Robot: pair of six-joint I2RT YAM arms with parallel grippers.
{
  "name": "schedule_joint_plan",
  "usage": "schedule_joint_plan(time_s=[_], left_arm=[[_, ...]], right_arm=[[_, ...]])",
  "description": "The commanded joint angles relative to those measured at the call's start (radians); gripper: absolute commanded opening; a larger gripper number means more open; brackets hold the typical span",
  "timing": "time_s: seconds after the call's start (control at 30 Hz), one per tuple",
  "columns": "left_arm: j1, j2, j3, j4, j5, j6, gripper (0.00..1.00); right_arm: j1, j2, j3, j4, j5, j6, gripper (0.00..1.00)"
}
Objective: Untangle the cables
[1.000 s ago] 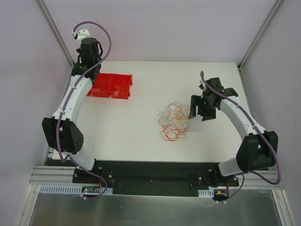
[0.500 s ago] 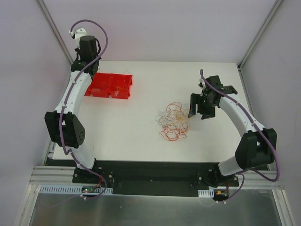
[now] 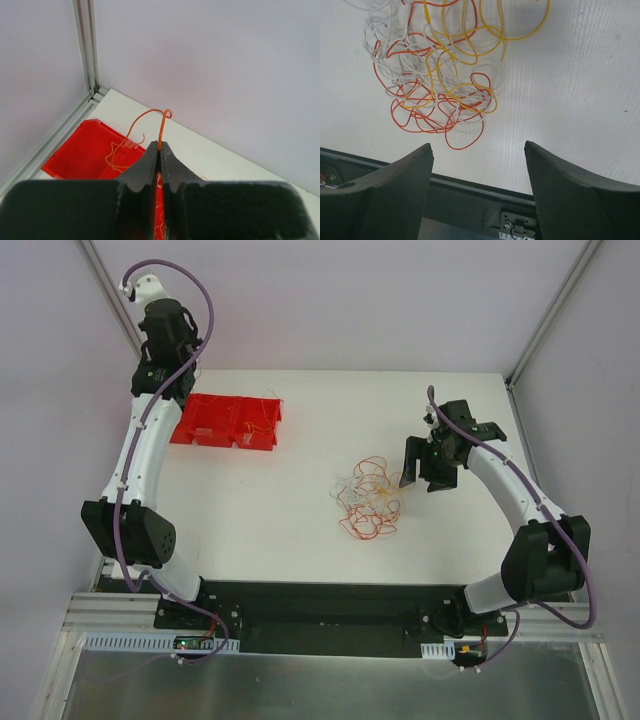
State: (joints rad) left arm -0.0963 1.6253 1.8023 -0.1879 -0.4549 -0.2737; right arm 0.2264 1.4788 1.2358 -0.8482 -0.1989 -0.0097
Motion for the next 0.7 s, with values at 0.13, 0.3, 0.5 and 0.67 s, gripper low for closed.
schedule_joint_plan(time_s=[0.13, 0.3, 0.5, 0.67], left_arm=[[0.026, -0.039, 0.014, 0.036, 0.021, -0.002, 0.00], [0.030, -0.061, -0.032, 0.036, 0.004, -0.028, 0.00], [0.035, -0.035, -0.078, 0.038, 0.033, -0.076, 0.00], [0.044, -0.004, -0.164, -0.007, 0.064, -0.278, 0.00]], right_arm=[[-0.005, -0.072, -0.015, 0.017, -0.008, 0.051, 0.76], [-0.002, -0.091, -0.035, 0.020, -0.011, 0.068, 0.76], [-0.004, -0.135, -0.073, 0.026, -0.011, 0.083, 0.76], [-0.002, -0.149, -0.081, 0.017, 0.001, 0.080, 0.76]])
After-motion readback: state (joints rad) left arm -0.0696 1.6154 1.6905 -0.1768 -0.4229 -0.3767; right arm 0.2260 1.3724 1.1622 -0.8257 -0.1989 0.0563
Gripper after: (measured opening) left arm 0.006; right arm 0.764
